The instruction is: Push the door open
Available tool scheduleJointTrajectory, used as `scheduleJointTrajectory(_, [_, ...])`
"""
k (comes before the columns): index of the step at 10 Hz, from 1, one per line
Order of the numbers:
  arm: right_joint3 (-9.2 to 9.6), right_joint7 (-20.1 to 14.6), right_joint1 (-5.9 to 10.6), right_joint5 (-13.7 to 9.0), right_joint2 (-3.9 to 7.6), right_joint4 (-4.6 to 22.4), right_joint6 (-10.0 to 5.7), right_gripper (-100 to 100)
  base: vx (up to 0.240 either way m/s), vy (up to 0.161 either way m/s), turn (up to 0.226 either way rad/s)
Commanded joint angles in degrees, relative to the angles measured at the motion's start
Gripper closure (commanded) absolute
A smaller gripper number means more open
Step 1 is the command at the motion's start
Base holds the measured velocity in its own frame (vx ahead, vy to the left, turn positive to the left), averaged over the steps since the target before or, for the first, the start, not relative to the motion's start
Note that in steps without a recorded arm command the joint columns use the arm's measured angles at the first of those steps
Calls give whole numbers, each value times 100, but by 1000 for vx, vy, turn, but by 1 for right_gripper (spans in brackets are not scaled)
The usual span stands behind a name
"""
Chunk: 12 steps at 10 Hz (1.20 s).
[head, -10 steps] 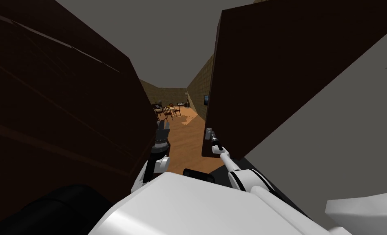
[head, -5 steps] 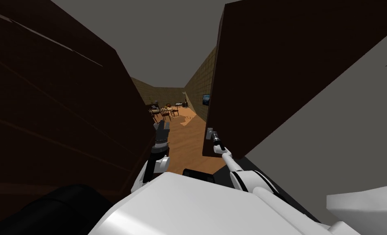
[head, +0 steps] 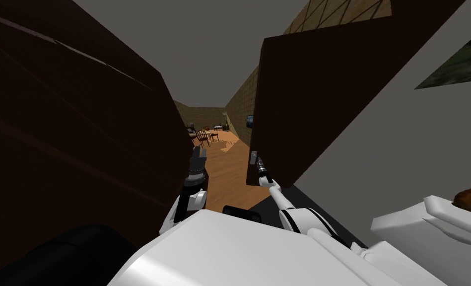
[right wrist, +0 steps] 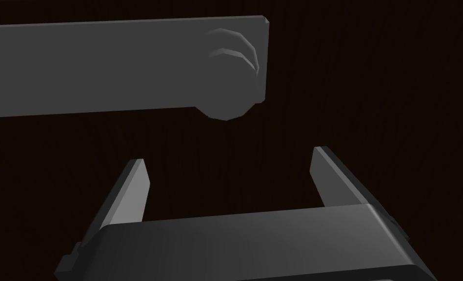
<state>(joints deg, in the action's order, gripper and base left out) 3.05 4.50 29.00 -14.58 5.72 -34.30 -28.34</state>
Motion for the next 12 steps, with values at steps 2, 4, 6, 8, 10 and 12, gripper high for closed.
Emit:
scheduleJointTrajectory(2, [48, -13, 28, 11, -67, -14, 20, -100, -260, 11, -11])
scheduleJointTrajectory(4, [34, -15, 10, 5, -39, -7, -11, -100, -15, 17, 12])
scheduleJointTrajectory(6, [21, -7, 2, -1, -29, -1, -38, -100, 196, -5, 20])
scheduleJointTrajectory(8, [2, 6, -9, -11, -20, 7, -79, -100, 222, 2, 31])
scheduleJointTrajectory(10, [-17, 18, -21, -20, -16, 15, -119, -100, 207, 62, 25])
scheduleJointTrajectory(12, [-10, 10, -10, -17, -16, 27, -114, 100, 43, 8, 0])
